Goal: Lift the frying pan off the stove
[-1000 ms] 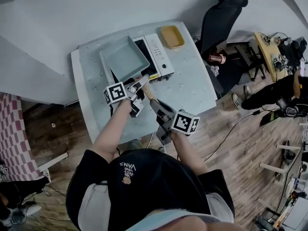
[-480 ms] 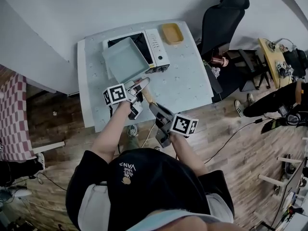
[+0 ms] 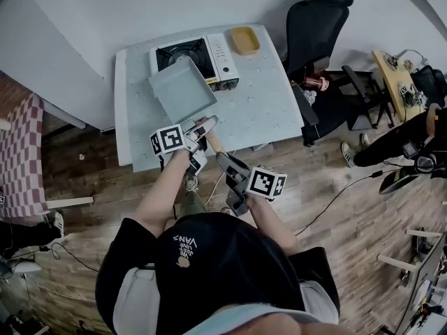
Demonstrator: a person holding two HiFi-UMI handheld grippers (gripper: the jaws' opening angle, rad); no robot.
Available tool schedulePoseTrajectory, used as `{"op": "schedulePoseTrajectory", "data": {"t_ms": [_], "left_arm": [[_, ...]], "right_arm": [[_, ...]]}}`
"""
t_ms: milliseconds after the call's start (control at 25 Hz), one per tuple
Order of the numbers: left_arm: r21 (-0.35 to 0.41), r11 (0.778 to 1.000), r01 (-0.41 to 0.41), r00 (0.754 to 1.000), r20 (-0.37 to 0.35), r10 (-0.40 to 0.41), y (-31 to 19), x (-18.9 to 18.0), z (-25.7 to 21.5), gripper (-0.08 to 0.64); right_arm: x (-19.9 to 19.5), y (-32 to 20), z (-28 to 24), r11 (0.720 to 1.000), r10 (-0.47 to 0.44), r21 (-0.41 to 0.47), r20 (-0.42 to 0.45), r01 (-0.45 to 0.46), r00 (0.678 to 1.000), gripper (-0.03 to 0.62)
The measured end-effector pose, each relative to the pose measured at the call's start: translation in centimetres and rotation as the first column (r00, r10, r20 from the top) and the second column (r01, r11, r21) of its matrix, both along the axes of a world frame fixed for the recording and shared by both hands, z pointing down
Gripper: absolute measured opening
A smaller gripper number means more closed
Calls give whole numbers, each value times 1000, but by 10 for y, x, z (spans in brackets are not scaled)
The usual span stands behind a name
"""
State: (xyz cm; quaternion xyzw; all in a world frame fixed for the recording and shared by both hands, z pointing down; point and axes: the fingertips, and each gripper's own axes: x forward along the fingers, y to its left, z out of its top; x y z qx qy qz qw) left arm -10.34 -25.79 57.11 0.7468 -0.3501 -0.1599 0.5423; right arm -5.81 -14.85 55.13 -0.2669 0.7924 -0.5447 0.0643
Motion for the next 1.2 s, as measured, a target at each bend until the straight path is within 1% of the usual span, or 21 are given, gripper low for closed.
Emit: {"op": "schedulePoseTrajectory", "data": {"t_ms": [560, 920, 1200], "left_arm": [[1, 1000, -12, 1000, 16, 12, 84, 44, 11, 209], [3, 1000, -18, 999, 30, 18, 130, 67, 19, 209], [-2, 1000, -13, 1000, 28, 13, 157, 81, 28, 209]], "right_arm": [[43, 85, 12, 1000, -6, 7, -11, 6, 1000, 95], [65, 131, 20, 999, -33, 13, -25, 33, 999, 95], [79, 157, 30, 999, -47, 3, -37, 47, 998, 97]]}}
